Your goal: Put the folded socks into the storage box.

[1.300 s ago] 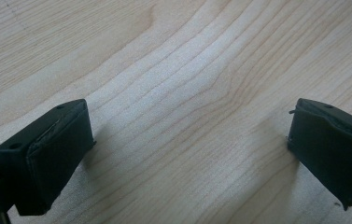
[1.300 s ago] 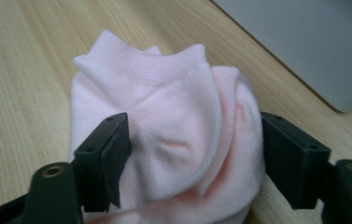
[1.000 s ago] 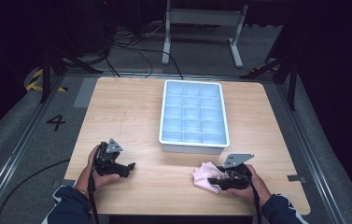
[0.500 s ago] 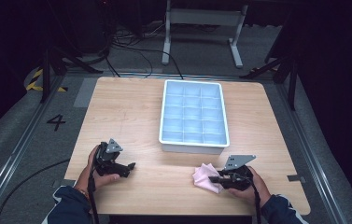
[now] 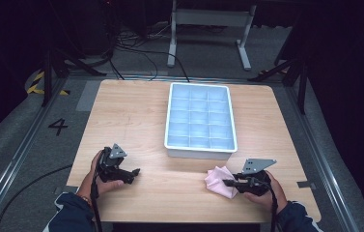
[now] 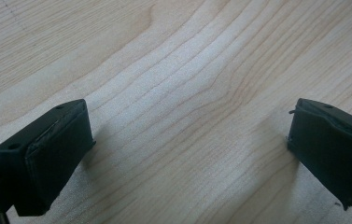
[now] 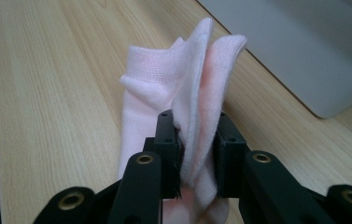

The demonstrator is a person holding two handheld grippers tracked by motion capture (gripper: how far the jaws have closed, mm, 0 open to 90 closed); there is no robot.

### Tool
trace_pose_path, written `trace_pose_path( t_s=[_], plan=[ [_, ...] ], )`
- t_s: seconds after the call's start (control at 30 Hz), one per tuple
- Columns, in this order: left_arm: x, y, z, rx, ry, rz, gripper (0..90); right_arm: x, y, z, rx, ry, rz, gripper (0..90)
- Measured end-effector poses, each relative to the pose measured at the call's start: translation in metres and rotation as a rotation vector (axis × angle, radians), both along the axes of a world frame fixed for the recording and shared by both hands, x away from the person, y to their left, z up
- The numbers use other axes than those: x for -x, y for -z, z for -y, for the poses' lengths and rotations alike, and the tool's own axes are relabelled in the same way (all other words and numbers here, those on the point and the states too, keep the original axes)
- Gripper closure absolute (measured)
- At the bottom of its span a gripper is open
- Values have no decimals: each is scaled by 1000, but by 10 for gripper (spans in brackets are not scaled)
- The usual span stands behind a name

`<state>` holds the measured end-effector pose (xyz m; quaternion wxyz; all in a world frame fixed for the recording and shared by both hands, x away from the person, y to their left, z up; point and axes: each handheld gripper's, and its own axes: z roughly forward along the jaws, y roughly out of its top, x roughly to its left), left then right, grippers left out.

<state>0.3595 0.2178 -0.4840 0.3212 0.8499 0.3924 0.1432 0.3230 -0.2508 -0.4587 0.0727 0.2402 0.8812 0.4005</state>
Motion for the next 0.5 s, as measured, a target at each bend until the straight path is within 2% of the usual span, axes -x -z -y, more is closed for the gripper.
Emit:
trace_pose_path(
  t_s=[0.17,0.5],
  plan=[
    [0,0,0,0,3,0,1,2,-3,6,-6,2,14,757],
    [0,0,0,-3,2,2,1,9,-20,20,-54,1,46,757]
  ],
)
